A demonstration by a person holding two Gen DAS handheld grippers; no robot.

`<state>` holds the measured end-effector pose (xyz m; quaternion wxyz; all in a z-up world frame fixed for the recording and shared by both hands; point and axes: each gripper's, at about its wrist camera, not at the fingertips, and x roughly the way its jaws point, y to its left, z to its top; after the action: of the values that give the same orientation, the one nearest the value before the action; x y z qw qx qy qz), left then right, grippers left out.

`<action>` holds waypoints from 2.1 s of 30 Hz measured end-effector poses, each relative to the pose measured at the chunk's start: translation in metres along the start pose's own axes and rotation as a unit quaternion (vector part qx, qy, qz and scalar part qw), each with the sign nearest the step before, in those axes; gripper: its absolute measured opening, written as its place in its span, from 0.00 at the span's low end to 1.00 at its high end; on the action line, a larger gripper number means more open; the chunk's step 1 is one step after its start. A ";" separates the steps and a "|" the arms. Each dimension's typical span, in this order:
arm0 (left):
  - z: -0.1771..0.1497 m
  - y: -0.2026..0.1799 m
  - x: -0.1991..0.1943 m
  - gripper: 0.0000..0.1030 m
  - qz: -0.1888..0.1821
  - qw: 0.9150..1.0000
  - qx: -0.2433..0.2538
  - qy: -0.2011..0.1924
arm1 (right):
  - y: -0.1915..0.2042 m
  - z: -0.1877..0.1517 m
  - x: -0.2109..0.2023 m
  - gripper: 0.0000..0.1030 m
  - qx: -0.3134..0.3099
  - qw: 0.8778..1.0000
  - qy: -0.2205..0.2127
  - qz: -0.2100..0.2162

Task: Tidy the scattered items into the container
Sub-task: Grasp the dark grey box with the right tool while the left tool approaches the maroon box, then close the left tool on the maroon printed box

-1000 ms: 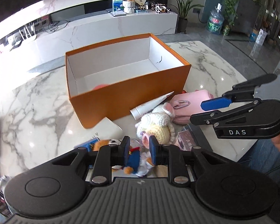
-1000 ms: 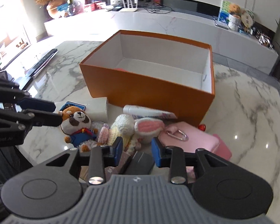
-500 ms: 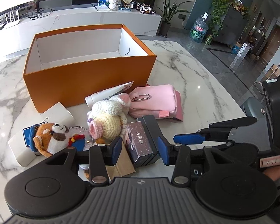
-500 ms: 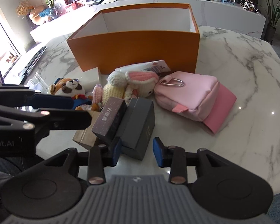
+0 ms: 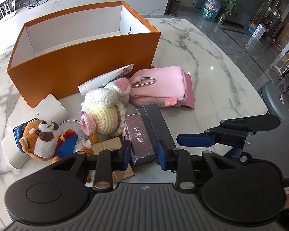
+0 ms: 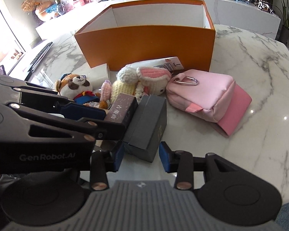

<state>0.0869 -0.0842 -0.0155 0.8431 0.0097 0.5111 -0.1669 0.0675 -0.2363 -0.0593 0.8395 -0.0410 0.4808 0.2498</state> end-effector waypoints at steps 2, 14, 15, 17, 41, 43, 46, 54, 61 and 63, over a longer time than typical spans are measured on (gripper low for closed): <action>0.000 -0.001 0.000 0.29 0.002 1.000 0.001 0.001 | 0.000 0.000 0.001 0.42 0.000 1.000 0.000 -0.001; 0.000 0.001 -0.003 0.27 0.009 1.000 0.007 0.005 | -0.001 0.001 0.005 0.41 -0.006 0.999 0.007 -0.038; 0.000 -0.001 -0.004 0.27 0.013 1.000 0.014 0.004 | -0.003 0.001 0.005 0.41 -0.002 0.999 0.008 -0.042; 0.000 -0.004 -0.005 0.27 0.024 0.999 0.028 0.004 | -0.005 0.001 0.005 0.41 -0.005 0.999 0.010 -0.049; -0.007 0.017 -0.012 0.24 0.001 1.000 0.024 -0.012 | 0.002 0.032 0.001 0.44 -0.037 0.997 -0.009 -0.067; -0.007 0.017 -0.012 0.24 0.002 1.000 0.023 -0.011 | 0.002 0.031 0.006 0.44 -0.039 0.997 -0.005 -0.070; -0.007 0.016 -0.011 0.24 0.003 1.000 0.024 -0.011 | -0.001 0.030 0.012 0.44 -0.036 0.997 0.001 -0.068; -0.005 0.014 -0.008 0.25 0.010 0.999 0.030 -0.006 | -0.005 0.028 0.025 0.40 -0.030 0.997 0.014 -0.067; -0.004 0.013 -0.003 0.27 0.014 0.999 0.034 0.001 | -0.008 0.027 0.025 0.35 -0.027 0.998 0.016 -0.059; -0.003 0.013 -0.001 0.27 0.012 0.999 0.033 0.004 | -0.010 0.026 0.024 0.35 -0.025 0.998 0.016 -0.061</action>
<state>0.0876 -0.0710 -0.0186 0.8420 0.0446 0.5089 -0.1735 0.1028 -0.2282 -0.0669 0.8438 -0.0954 0.4846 0.2099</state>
